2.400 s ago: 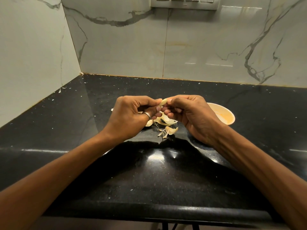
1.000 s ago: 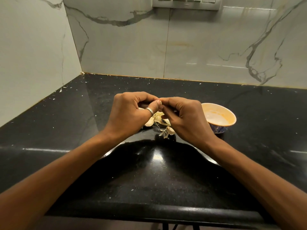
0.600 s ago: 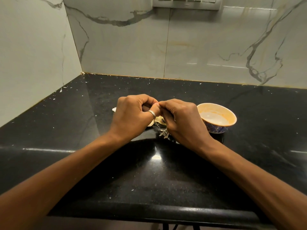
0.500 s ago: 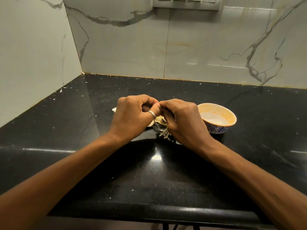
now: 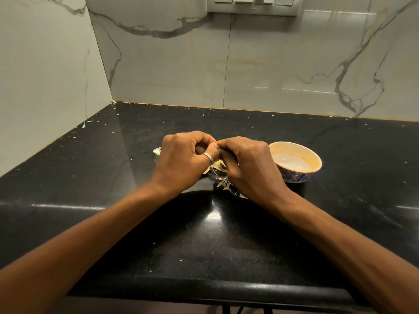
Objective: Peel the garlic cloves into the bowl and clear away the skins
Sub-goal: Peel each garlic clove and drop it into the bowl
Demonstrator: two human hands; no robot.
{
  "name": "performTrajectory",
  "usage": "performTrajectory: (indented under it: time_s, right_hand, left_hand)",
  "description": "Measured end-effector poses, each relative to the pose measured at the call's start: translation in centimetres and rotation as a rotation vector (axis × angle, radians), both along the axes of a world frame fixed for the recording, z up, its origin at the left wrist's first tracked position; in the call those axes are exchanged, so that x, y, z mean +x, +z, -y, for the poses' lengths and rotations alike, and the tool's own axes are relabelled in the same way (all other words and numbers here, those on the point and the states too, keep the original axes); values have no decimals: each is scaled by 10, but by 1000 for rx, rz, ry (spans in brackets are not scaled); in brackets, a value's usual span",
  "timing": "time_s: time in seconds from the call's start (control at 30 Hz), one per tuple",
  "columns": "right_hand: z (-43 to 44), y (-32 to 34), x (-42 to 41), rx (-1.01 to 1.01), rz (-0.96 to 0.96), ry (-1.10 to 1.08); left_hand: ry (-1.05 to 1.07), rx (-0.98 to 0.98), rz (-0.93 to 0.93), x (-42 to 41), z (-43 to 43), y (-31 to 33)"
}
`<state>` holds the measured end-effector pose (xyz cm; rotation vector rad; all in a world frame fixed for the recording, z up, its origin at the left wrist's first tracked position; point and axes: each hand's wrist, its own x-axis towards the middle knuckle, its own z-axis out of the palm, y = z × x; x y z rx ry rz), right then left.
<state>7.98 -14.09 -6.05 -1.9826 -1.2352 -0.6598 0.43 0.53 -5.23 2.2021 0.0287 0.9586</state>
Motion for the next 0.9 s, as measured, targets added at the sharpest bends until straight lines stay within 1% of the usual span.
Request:
performTrajectory:
  time_s: [0.1,0.33,0.63,0.7,0.9]
  right_hand:
    - [0,1,0,23,-30,22]
    - [1,5,0,98,-138,59]
    - [4,9,5,172,-389,84]
    - [4,9,6,195,-454,109]
    - [5,12,9,309,-651,202]
  left_hand:
    - [-19,-52,-25,0,-1,1]
    - [-126,-279,-66,-1,-5,5]
    - [-165,-354,-87,0,-8,7]
    - [-156,-358,-89,0,-9,8]
    - [-114,-451,-58,0,-14,13]
